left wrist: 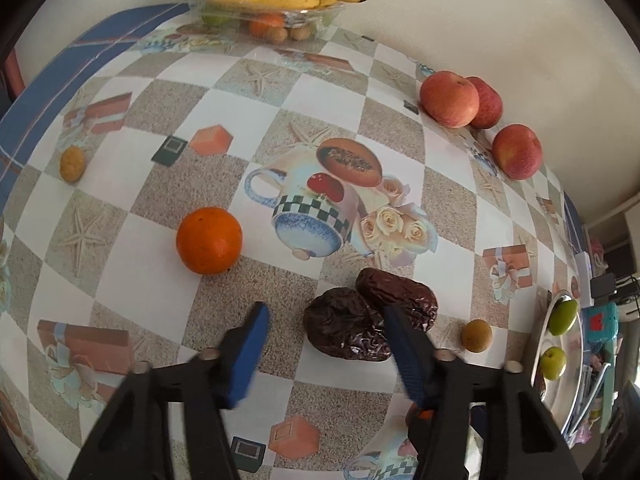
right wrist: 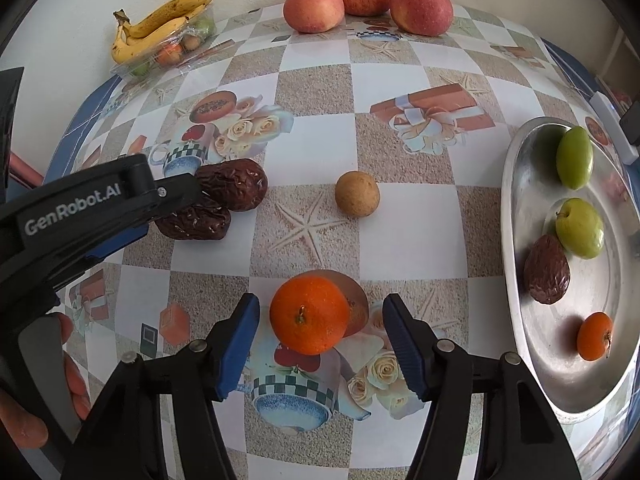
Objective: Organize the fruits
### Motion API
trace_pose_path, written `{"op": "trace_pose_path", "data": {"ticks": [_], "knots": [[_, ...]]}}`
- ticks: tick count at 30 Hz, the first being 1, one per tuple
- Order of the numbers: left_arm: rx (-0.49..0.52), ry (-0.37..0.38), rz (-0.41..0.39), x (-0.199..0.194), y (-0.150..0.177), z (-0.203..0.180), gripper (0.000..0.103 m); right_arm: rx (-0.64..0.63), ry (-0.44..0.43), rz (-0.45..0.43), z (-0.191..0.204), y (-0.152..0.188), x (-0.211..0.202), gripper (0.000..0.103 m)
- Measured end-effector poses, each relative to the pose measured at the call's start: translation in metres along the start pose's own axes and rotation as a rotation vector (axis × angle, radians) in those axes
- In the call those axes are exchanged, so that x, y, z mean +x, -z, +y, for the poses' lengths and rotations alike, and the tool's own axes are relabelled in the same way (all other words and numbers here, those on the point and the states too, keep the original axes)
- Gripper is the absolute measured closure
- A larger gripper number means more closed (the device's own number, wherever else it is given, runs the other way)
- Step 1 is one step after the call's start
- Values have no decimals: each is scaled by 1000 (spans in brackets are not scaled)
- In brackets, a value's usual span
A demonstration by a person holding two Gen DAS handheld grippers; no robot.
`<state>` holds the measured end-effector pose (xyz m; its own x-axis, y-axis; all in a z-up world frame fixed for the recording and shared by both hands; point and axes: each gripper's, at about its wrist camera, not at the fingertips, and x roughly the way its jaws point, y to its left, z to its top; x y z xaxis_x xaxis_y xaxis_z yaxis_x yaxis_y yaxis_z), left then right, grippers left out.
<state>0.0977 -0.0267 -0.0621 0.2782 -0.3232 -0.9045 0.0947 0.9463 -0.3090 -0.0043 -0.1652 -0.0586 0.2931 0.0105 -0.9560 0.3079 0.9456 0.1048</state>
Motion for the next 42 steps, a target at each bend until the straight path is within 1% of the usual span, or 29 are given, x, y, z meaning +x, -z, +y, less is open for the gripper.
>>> {"op": "trace_pose_path", "data": {"ticks": [2,3,5,7,12,19,25,28,32,37,42], "knots": [[-21,26,1,0,0,3,54,-5,0,3,0,0,0,39],[-25,34,1,0,0,4,58,-7,0,5,1,0,1,44],[-29,53,5,-1,0,4,63,-6,-1,9,1,0,1,51],[-30,54,6,-1,0,3,63,0,-9,11,1,0,2,52],[-44,65,14,-3,1,6,64,-9,-27,12,4,-1,1,62],[-60,67,17,-8,4,11,64,-8,-21,13,0,0,-4,62],[-88,45,23,-14,7,17,64,12,-23,-36,-12,-1,-21,63],[-113,47,27,-16,8,21,64,30,-27,-49,-16,-3,-29,63],[-126,40,21,-21,7,23,64,26,-7,-51,-16,-10,-35,63],[-145,36,14,-23,2,22,64,22,17,-37,-15,-27,-30,63],[-154,7,-27,-29,-10,23,64,31,16,-59,-16,-41,-27,63]]}}
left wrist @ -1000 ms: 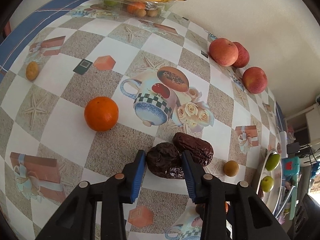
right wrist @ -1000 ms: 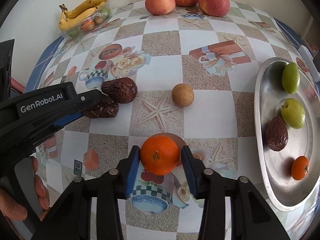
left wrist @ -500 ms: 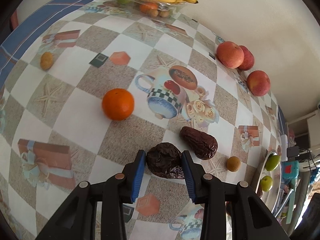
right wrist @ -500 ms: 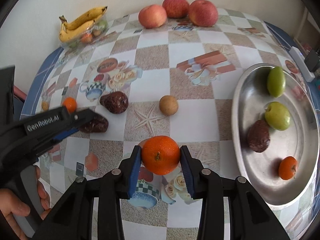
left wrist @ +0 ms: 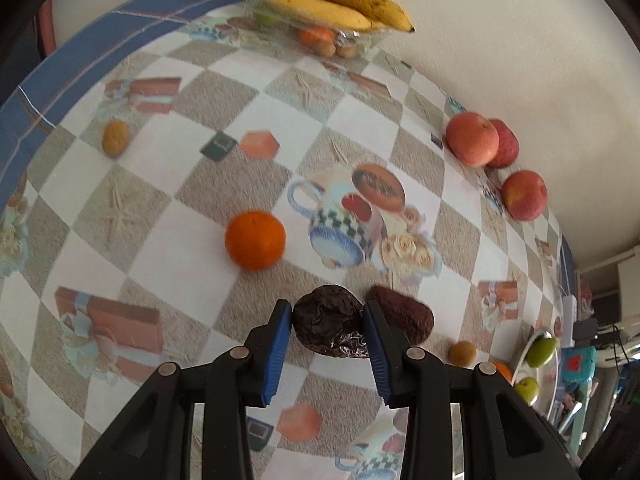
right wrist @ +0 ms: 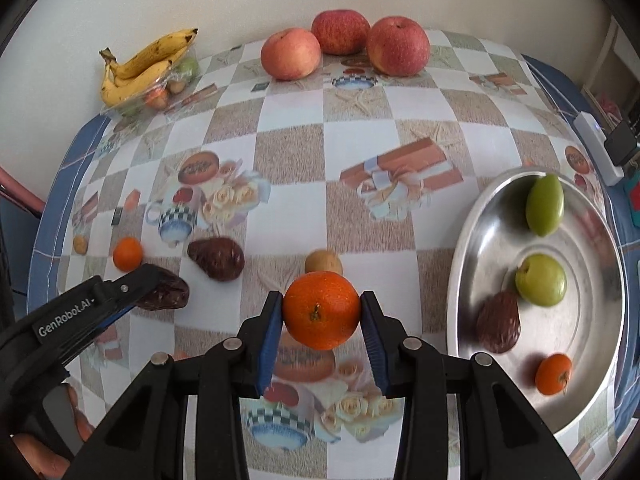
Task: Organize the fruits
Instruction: 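Carry the tangerine and date over the steel plate and open both tools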
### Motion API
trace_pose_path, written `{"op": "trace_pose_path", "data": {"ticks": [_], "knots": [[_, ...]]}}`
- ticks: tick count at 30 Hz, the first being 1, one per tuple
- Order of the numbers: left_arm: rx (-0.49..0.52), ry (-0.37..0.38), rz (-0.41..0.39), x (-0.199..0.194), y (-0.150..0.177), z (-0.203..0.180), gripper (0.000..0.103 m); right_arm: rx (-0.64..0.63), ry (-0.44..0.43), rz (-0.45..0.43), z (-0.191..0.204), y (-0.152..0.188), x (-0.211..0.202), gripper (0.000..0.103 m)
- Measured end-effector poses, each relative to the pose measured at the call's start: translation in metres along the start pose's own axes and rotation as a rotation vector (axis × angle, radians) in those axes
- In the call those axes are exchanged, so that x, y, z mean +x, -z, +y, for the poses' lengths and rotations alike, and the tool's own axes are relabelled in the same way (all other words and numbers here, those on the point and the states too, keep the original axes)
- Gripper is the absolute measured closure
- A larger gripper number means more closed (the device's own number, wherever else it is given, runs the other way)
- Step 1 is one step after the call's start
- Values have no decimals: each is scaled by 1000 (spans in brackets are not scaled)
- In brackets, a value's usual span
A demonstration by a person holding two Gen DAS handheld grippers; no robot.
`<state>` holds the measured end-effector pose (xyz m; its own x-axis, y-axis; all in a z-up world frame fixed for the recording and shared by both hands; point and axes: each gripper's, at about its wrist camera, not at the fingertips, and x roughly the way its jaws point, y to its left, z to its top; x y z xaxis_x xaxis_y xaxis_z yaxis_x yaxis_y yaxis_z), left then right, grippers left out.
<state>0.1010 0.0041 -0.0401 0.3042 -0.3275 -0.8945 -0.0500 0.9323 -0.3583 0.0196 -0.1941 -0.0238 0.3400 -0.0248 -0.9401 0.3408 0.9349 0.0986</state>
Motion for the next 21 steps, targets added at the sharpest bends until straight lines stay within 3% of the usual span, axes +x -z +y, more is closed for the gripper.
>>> {"op": "trace_pose_path", "data": {"ticks": [12,21], "knots": [[-3,46,-41,-16,4,-11,64,-31,60,1,-5,2,0,63],[55,90,-65,-25,15,-40,64,-14,79,-38,-20,-1,-18,63]]}}
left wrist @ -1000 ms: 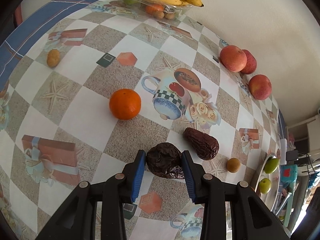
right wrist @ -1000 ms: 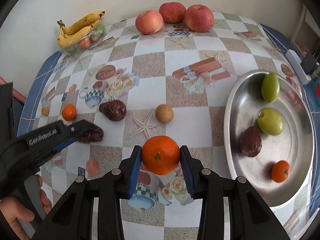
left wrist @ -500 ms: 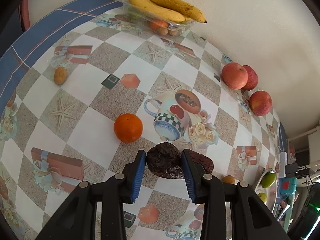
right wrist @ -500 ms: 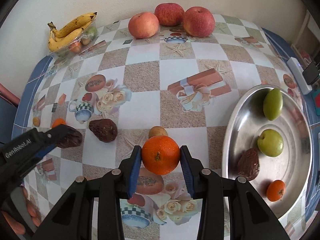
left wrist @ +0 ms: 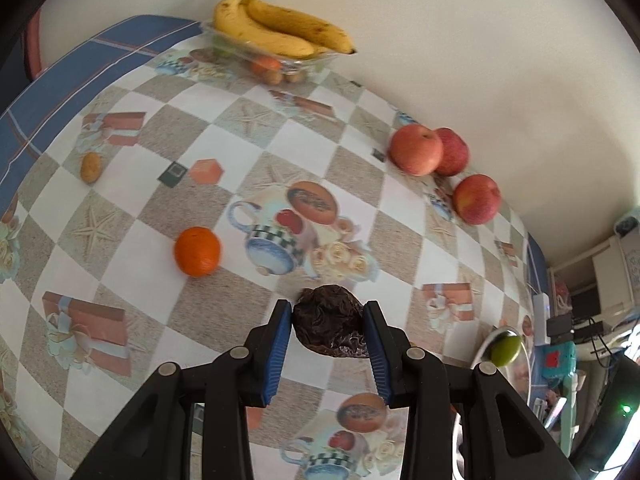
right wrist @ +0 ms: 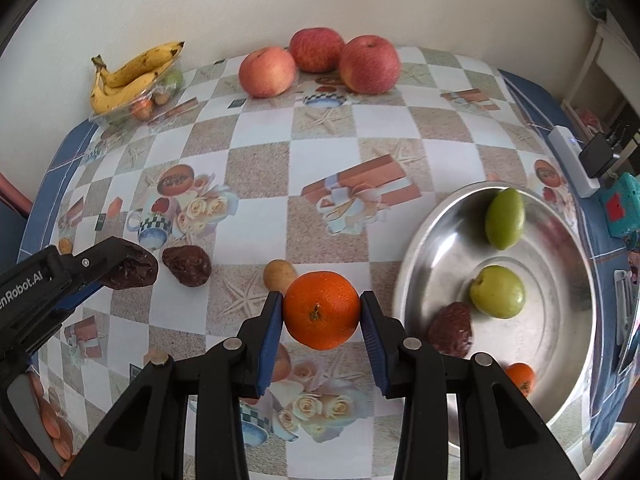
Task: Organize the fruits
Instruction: 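Carry the tangerine and date over the steel plate and open both tools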
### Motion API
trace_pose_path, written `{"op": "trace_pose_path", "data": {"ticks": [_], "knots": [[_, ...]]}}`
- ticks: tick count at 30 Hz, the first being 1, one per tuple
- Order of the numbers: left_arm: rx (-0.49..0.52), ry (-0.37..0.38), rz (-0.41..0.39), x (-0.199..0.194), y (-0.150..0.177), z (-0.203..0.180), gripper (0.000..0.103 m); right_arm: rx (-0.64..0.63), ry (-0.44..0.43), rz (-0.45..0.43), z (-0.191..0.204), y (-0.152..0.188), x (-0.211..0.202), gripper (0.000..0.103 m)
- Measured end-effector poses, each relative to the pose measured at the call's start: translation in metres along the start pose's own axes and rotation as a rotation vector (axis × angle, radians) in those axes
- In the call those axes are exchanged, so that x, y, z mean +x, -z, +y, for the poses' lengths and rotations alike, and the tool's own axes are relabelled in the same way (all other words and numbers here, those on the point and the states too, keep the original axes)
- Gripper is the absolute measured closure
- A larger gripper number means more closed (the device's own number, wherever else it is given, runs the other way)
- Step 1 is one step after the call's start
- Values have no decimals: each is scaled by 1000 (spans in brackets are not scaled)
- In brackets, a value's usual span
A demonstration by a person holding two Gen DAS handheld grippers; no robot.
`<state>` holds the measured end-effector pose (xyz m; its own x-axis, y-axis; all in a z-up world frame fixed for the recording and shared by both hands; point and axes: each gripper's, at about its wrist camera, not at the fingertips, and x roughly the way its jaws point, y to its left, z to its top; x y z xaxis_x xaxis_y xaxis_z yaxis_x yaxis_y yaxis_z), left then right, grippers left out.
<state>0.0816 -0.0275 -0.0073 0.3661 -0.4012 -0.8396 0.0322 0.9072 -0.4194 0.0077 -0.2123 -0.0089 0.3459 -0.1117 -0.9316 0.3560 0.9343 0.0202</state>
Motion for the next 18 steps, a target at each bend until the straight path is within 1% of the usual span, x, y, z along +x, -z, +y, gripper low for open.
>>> {"op": "trace_pose_path", "data": {"ticks": [7,11,18], "knots": [[87,18,-4,1,12,-33,64,17,9,-2,-15,1,-2,63],[137,25,2,5,21,-51,64,16,45,-24,-26,2,-7,63],[244,37,8,12,40,-85,64,55,78,-40,-54,3,-13,63]]}}
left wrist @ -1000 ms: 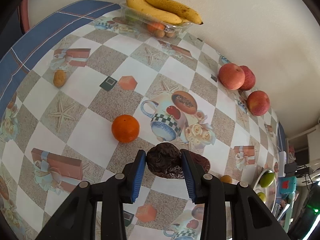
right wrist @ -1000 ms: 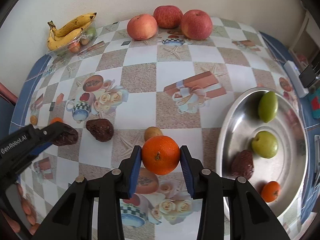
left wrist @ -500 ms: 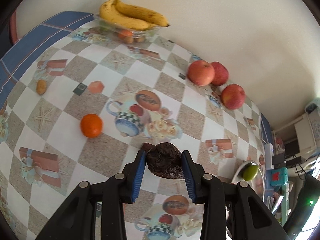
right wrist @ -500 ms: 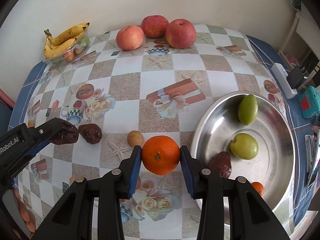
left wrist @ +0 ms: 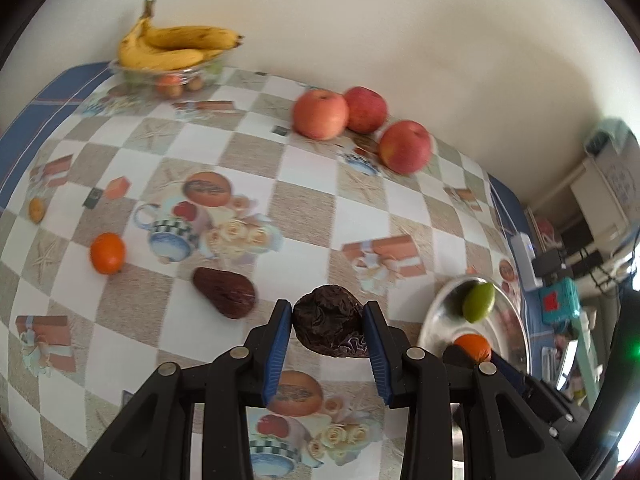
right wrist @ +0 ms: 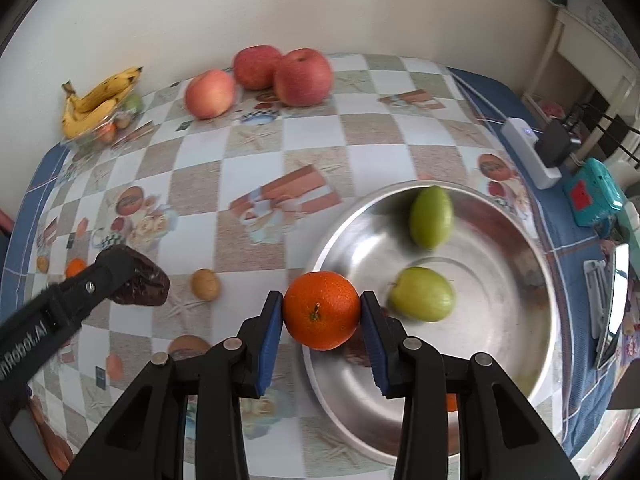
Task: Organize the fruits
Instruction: 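Carry the tangerine and date over the steel plate and open both tools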
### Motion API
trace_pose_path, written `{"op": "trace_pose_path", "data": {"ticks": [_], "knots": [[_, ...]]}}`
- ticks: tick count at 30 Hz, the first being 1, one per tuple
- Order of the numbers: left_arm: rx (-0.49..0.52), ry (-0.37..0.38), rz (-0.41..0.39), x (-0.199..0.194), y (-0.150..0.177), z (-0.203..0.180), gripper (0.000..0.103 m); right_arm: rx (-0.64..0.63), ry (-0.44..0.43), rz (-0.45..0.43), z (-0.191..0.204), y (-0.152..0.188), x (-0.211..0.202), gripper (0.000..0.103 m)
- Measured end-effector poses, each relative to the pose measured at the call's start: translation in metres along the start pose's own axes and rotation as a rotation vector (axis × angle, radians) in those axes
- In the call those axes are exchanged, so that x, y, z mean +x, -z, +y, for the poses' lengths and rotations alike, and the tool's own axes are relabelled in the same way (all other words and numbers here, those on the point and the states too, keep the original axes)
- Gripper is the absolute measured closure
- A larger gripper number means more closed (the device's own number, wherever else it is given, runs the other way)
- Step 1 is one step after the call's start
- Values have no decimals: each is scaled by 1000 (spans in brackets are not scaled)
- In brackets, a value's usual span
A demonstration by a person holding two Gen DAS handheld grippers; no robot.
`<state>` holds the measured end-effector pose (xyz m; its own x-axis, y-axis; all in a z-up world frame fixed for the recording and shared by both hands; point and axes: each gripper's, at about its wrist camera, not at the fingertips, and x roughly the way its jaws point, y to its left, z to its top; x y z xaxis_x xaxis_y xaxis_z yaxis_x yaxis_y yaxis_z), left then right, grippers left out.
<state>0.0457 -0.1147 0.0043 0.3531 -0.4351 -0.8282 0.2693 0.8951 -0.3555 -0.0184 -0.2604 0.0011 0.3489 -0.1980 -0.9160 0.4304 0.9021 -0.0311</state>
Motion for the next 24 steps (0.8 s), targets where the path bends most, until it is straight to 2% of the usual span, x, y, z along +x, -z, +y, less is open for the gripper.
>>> {"op": "trace_pose_path", "data": {"ticks": [5,9,16,20,24], "knots": [[83,12,6,6,8,-27,64,36,18,-11,-23,-1,-2,62],[186,34,15,11,18,-56,64,127,14,-12,-56,-2,-3,62],[325,36,39,28,32,-93,64,275,108,46,-111,5,6,62],[355,35,64,40,38,-102,63,318,94,99,-122,11,19,62],[386,40,86,45,42,-106,62,342,94,115,-124,13,25,62]]}}
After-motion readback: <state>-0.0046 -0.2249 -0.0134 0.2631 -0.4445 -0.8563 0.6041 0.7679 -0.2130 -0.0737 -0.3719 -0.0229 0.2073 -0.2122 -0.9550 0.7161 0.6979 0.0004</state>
